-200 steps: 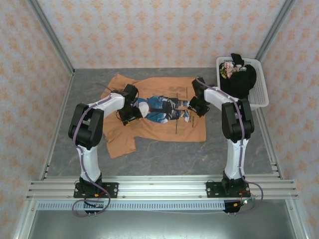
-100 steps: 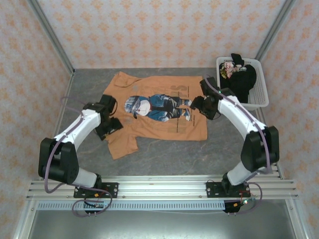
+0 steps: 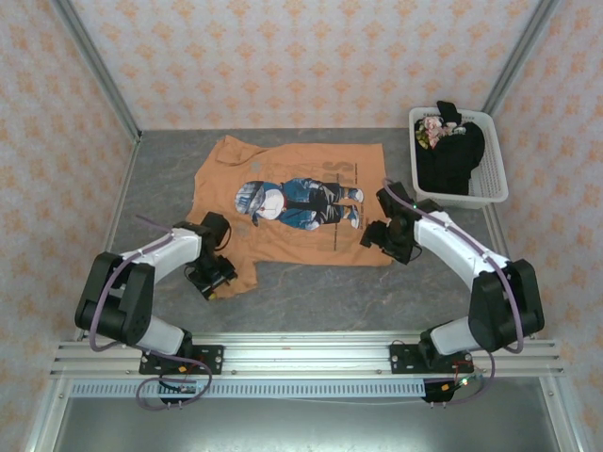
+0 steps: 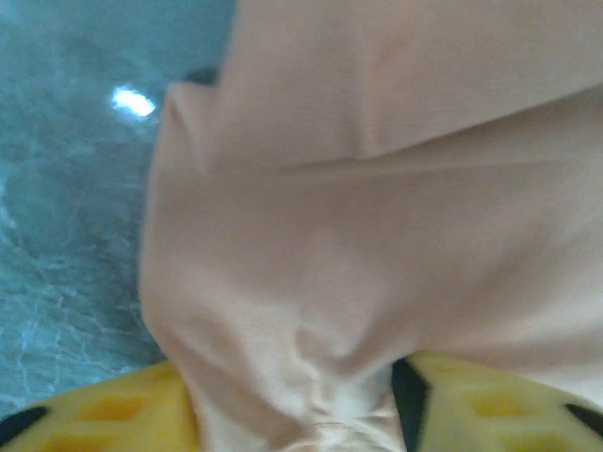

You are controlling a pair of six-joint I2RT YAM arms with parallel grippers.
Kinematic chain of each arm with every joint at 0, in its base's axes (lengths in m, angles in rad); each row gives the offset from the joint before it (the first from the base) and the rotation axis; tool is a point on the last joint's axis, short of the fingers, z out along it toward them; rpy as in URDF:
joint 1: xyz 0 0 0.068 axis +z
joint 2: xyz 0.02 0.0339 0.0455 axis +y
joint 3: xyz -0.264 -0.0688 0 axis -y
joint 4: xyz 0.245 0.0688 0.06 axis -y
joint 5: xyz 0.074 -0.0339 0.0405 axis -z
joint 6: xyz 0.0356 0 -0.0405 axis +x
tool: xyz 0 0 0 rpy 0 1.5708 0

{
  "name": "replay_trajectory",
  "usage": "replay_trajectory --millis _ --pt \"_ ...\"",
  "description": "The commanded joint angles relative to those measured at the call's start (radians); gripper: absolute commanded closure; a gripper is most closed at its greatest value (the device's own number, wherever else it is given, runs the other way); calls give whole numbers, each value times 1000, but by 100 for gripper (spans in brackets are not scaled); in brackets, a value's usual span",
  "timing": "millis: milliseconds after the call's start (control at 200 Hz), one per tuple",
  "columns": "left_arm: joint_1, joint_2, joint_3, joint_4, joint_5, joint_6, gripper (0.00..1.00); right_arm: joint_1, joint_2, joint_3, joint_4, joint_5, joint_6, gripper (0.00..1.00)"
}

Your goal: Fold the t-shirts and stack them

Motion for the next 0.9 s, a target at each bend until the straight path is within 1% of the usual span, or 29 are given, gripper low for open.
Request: replay_trajectory --millis 0,45,130,175,275,360,400,495,635,821,896 --pt "-39 60 -14 190 -25 -43 74 -18 -41 -48 11 58 23 22" --pt "-44 45 -12 186 -41 -49 83 -29 -45 -71 31 62 37 22" --pt "-51 -7 -15 163 -73 -50 96 -56 -32 -107 78 66 66 22" --pt "-52 -38 -17 149 -83 -47 100 -68 -14 -123 117 51 79 22" --pt "-52 -100 -22 115 -91 -41 100 -77 56 -123 185 21 107 25" --pt "-52 -131 -26 102 -81 -36 100 -73 98 -105 186 -23 140 29" --pt "-52 -137 -26 97 -74 -35 100 -61 90 -106 177 -29 161 30" --pt "-52 -154 -33 99 -68 -43 100 -16 34 -134 155 -1 197 30" --pt "-52 -169 -39 97 -66 -50 100 5 -3 -186 126 -1 241 31" --pt "-52 -175 -40 94 -56 -46 100 8 38 -201 154 6 274 35" --pt "-52 -169 -37 96 -53 -44 100 9 70 -198 187 -7 292 38"
